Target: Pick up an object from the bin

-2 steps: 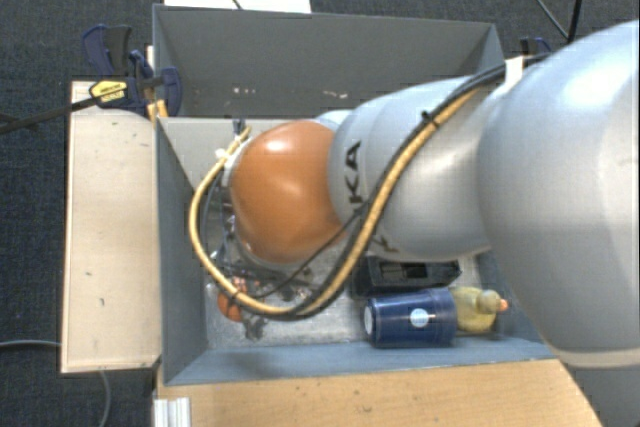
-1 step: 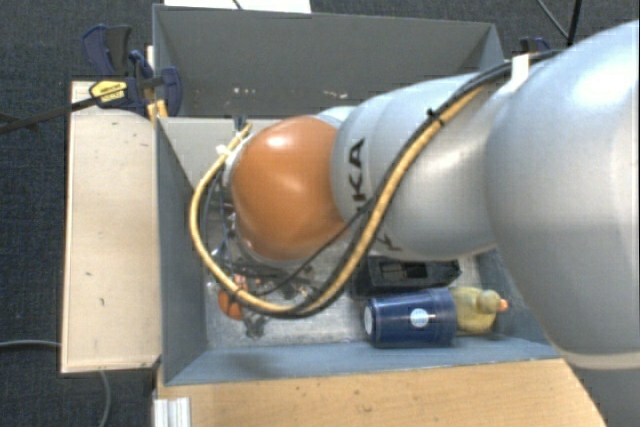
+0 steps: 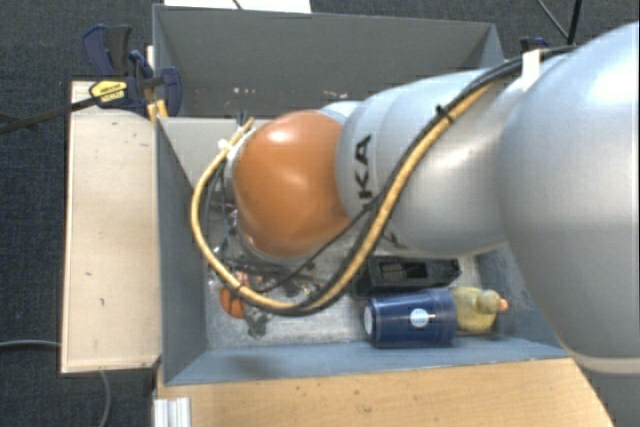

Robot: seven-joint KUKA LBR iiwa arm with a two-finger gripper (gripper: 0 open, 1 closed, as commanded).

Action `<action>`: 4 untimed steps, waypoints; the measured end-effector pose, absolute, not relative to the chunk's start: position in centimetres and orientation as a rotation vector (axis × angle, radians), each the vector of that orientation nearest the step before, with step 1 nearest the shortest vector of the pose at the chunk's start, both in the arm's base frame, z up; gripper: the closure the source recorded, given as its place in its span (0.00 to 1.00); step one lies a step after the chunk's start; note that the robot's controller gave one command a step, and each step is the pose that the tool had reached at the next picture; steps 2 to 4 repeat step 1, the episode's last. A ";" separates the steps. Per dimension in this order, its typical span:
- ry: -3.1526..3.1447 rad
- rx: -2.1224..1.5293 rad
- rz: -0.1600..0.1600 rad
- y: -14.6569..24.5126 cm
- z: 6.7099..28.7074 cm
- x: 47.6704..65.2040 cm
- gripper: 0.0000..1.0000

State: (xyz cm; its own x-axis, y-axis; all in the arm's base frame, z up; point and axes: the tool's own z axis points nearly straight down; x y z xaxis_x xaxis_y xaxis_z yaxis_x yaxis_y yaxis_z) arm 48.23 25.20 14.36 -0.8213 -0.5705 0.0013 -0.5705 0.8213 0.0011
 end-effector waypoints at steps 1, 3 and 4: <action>-2.999 0.936 -0.001 25.2 15.8 48.3 1.00; -2.999 0.936 -0.001 25.2 15.8 48.3 1.00; -2.999 0.936 -0.001 25.2 15.8 48.3 1.00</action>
Offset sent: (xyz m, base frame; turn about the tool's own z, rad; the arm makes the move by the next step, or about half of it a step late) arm -0.0002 -0.0001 0.0256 0.0000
